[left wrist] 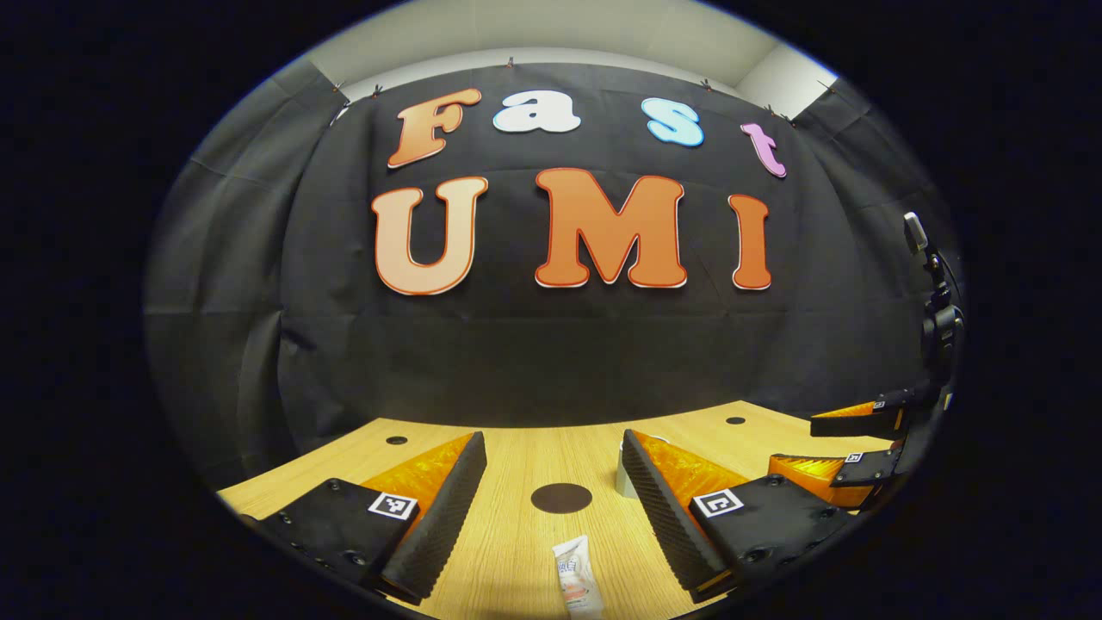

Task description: Put the toothbrush and toothpaste on the desktop into the cup, then pick up the cup and place it on the coaster on the desktop.

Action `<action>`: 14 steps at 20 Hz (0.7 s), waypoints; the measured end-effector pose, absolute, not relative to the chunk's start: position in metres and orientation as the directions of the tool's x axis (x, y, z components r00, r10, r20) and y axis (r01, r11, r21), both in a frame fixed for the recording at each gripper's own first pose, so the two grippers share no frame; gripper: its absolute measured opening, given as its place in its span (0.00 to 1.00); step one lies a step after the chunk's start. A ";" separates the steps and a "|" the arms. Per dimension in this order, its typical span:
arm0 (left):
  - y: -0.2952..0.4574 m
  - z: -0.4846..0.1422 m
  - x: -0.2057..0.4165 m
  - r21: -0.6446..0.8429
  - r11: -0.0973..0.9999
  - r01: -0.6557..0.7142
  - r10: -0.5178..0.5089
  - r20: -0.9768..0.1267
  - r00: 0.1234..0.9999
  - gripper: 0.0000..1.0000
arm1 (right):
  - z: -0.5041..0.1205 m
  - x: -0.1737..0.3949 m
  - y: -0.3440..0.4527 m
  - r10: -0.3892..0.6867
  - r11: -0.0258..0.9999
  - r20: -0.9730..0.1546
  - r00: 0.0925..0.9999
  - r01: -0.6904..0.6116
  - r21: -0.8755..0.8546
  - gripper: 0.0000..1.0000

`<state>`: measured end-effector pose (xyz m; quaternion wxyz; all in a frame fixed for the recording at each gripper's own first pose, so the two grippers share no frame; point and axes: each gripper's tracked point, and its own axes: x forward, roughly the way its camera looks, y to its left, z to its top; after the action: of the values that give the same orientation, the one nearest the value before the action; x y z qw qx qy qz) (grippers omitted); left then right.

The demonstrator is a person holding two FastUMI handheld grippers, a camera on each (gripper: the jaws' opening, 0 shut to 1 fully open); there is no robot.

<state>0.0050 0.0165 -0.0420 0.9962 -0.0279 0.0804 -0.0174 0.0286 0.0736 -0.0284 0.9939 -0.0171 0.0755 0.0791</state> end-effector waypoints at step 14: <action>0.010 -0.170 -0.005 -0.141 0.984 0.110 -0.178 -0.720 0.671 1.00 | -0.100 0.044 0.070 0.175 0.983 -0.480 0.860 -0.178 0.040 0.97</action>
<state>-0.0045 0.0103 -0.1700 0.9129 -0.0429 0.3982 -0.0788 0.0444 0.0701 -0.0996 0.9643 -0.0028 0.2484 0.0915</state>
